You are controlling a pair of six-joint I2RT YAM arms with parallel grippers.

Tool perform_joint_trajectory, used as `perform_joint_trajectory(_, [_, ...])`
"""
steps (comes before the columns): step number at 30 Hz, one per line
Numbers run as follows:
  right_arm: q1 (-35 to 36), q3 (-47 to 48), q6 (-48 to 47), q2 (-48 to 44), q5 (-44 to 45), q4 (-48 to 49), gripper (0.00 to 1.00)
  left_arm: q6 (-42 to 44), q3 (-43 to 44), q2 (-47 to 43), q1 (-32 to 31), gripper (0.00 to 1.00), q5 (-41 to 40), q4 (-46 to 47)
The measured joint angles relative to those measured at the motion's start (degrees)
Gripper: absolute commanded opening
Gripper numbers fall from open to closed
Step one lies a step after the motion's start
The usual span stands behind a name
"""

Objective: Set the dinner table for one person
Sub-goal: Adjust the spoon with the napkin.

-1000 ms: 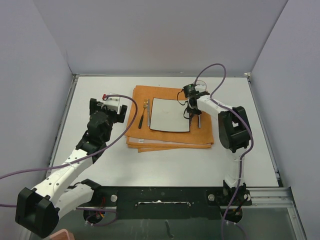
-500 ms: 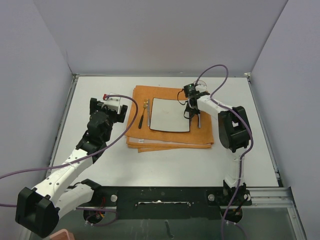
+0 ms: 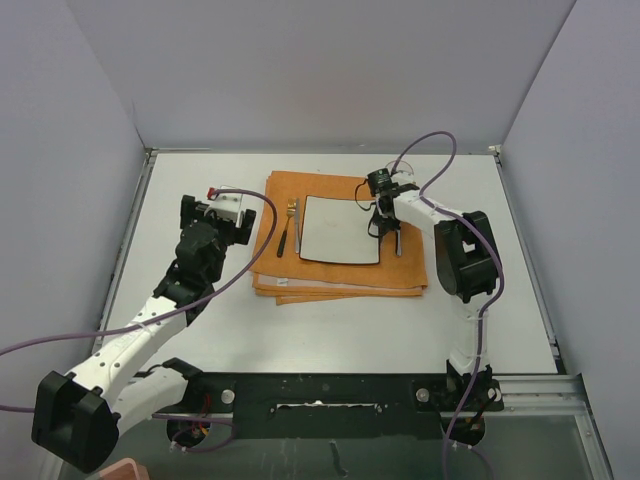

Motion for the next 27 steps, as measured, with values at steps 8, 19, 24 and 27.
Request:
perform_joint_trajectory(8, [-0.1,0.0,-0.2,0.0,-0.1,-0.1,0.00,0.0,0.0,0.4,0.0,0.97,0.0,0.3])
perform_joint_trajectory(19, [-0.3,-4.4,-11.3,-2.9,-3.0,3.5,0.00,0.0,0.0,0.5,0.0,0.97,0.0,0.6])
perform_joint_trajectory(24, [-1.5,-8.0,-16.6,-5.5,-5.8,5.0,0.00,0.0,0.0,0.8,0.0,0.97,0.0,1.1])
perform_joint_trajectory(27, [-2.7,-9.2,-18.4,-6.1,-8.1,6.2,0.00,0.0,0.0,0.9,0.0,0.97,0.0,1.2])
